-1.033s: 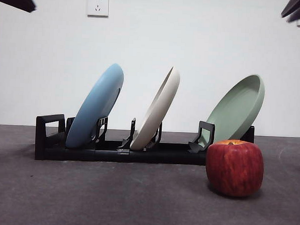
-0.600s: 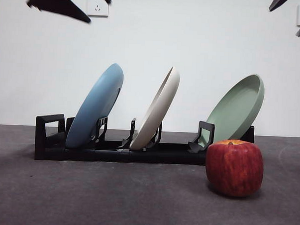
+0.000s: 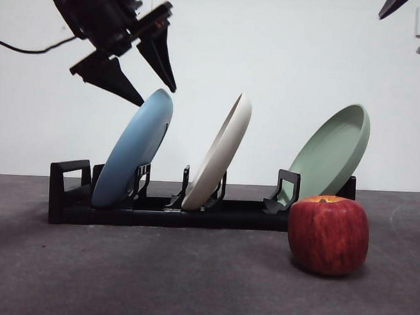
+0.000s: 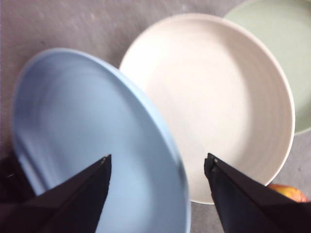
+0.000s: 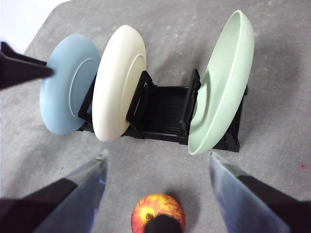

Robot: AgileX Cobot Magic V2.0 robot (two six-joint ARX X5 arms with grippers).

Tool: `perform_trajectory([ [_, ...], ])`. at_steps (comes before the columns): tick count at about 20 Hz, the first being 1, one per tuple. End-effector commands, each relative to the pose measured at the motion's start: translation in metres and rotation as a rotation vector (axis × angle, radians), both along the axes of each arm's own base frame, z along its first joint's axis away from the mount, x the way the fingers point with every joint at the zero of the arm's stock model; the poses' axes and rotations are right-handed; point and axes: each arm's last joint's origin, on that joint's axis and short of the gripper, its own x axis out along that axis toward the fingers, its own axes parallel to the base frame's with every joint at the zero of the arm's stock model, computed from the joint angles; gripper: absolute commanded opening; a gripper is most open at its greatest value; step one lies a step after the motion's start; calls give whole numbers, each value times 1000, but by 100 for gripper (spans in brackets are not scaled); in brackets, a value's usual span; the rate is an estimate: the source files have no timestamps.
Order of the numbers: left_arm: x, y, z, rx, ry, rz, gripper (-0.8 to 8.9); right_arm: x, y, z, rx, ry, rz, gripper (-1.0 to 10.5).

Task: Take the blue plate from the plate rack,put the plate on the table,take the apple from the table,put the apple in the plate

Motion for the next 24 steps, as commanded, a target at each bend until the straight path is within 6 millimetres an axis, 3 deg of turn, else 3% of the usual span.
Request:
perform_trajectory([
  [1,0,-6,-2,23,-24,-41,306,0,0,0,-8,4,8,347],
  [5,-1,-7,-7,63,-12,-48,239,-2,0,-1,-10,25,8,347],
  [8,-1,-7,-8,74,-11,-67,15,-2,0,-2,-10,36,7,347],
  [9,-2,-7,-9,78,-4,-70,-11,-2,0,-2,-10,36,7,347],
  [14,-4,-7,-2,60,-24,-77,-9,-2,0,-2,-10,37,7,347],
  [17,-8,-9,26,18,-51,-112,-9,-2,0,-2,-10,36,8,347],
  [20,-21,-16,72,15,-111,-158,-9,-2,0,-2,-11,36,8,347],
  [24,-68,-22,132,18,-228,-270,-8,-2,0,-2,-12,35,9,347],
])
